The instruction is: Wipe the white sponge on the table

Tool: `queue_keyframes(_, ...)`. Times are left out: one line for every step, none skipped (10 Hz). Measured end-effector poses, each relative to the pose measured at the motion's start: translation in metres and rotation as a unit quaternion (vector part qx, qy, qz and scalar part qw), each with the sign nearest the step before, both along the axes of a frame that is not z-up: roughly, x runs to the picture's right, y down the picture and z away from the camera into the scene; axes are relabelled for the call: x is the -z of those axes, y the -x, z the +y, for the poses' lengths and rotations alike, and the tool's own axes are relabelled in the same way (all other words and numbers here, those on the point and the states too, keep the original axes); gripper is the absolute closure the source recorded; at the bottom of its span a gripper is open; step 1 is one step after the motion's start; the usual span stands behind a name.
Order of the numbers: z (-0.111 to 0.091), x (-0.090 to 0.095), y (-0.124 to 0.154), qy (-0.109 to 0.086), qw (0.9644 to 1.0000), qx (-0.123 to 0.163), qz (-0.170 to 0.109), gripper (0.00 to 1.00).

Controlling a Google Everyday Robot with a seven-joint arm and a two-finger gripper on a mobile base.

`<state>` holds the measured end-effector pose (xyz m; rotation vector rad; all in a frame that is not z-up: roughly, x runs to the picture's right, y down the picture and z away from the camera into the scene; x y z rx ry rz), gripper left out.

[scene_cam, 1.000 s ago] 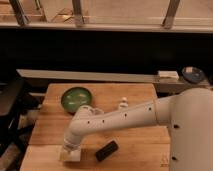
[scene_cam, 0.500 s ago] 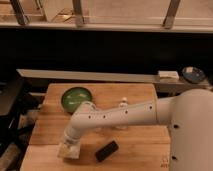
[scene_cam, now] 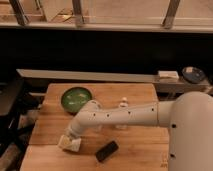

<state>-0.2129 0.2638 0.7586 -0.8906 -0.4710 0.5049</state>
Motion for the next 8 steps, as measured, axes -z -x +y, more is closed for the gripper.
queue_keyframes(0.0,-0.006,0.007,-0.001,1.0,-0.004,-0.004,1.0)
queue_keyframes(0.003,-0.008,0.02,0.0,0.9999,-0.008,-0.013,1.0)
queue_keyframes(0.006,-0.008,0.028,0.001,0.9998,-0.011,-0.019,1.0)
queue_keyframes(0.015,-0.006,0.04,0.007,0.9995,-0.014,-0.028,1.0)
queue_keyframes(0.022,-0.001,0.048,0.012,0.9992,-0.017,-0.034,1.0)
queue_keyframes(0.031,0.004,0.049,0.019,0.9991,-0.019,-0.033,1.0)
queue_keyframes(0.041,0.011,0.047,0.026,0.999,-0.019,-0.029,1.0)
queue_keyframes(0.05,0.018,0.036,0.036,0.999,-0.023,-0.015,1.0)
